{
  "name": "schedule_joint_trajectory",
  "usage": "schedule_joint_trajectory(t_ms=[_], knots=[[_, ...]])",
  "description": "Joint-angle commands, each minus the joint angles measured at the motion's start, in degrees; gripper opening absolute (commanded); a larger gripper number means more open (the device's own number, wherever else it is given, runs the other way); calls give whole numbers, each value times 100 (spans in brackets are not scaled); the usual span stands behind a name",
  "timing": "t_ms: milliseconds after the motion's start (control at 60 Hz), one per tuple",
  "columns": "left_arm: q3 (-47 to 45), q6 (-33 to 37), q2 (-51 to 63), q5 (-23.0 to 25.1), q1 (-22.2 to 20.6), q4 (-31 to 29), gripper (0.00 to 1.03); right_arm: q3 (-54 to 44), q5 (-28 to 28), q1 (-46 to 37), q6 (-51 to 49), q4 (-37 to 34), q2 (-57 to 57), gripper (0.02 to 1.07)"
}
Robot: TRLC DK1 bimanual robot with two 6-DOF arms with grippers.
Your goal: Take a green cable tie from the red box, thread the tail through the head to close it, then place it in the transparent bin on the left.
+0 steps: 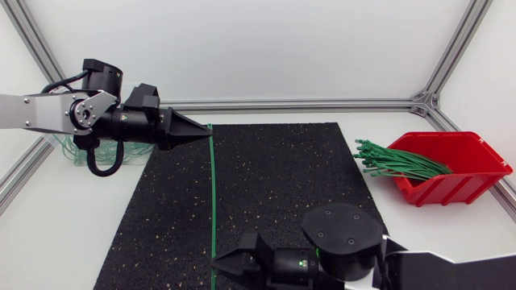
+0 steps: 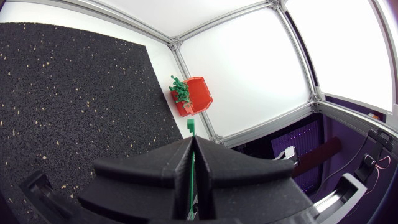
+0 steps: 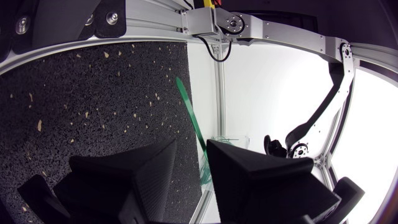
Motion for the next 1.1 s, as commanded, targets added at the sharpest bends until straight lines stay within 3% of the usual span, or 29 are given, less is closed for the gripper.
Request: schedule_joint_trajectory(t_ms=[0, 150, 417, 867, 1083], knots=[[25, 126, -50, 101, -29, -60, 4, -72, 61, 88, -146, 114, 61, 45], [17, 126, -41, 109, -29, -60, 4, -10, 87, 123, -146, 158, 114, 44], [17, 126, -32, 109, -20, -60, 4, 34, 96, 141, -155, 228, 167, 8], [-54, 161, -94, 118, -72, -68, 4, 51, 192, 62, 109, 308, 96, 8], [-133, 205, -191, 118, -108, -86, 4, 122, 219, 70, 803, 369, 0, 8]])
